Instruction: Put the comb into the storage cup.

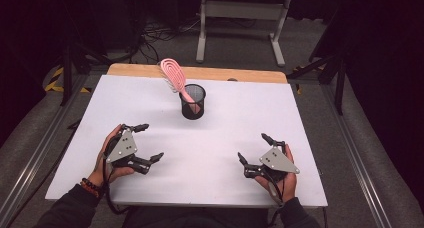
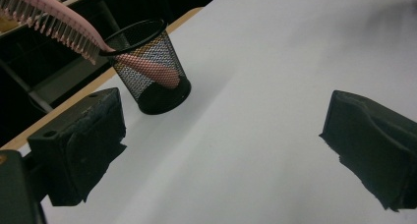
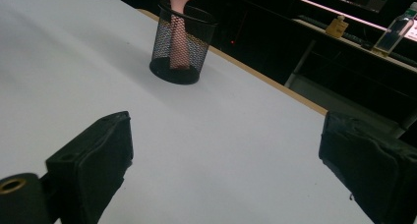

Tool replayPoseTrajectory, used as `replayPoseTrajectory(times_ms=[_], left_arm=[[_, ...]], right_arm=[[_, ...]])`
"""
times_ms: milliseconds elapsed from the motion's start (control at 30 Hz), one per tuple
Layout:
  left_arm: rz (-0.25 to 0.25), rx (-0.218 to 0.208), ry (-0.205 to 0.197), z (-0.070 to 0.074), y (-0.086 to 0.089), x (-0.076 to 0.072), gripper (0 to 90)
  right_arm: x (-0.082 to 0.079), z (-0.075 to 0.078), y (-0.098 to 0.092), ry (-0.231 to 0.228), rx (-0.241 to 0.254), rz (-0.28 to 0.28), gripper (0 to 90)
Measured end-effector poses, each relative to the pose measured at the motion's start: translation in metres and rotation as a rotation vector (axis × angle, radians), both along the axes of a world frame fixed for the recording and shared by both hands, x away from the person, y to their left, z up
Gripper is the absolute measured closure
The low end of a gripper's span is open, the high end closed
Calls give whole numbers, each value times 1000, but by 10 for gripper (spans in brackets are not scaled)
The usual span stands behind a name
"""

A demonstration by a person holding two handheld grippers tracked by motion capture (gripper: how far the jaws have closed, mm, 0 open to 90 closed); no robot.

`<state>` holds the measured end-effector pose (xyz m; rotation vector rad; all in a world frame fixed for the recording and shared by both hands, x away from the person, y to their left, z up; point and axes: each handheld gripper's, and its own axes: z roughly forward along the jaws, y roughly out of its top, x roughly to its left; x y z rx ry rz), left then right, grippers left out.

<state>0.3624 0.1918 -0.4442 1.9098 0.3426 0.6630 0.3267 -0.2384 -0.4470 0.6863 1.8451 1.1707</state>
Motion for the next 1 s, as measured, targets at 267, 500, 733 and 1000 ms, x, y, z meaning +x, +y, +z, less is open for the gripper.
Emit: replayPoseTrajectory(times_ms=[267, 500, 733, 1000], left_arm=[[36, 34, -6, -12, 14, -7, 36], [59, 47, 12, -22, 24, -12, 36], [89, 35, 30, -28, 34, -17, 37], [124, 7, 89, -35, 49, -19, 37]], right_arm=[[-2, 0, -1, 0, 0, -2, 69], [-3, 0, -1, 0, -1, -1, 67], [-3, -1, -1, 4, 1, 1, 66], [-6, -3, -2, 16, 2, 6, 63]])
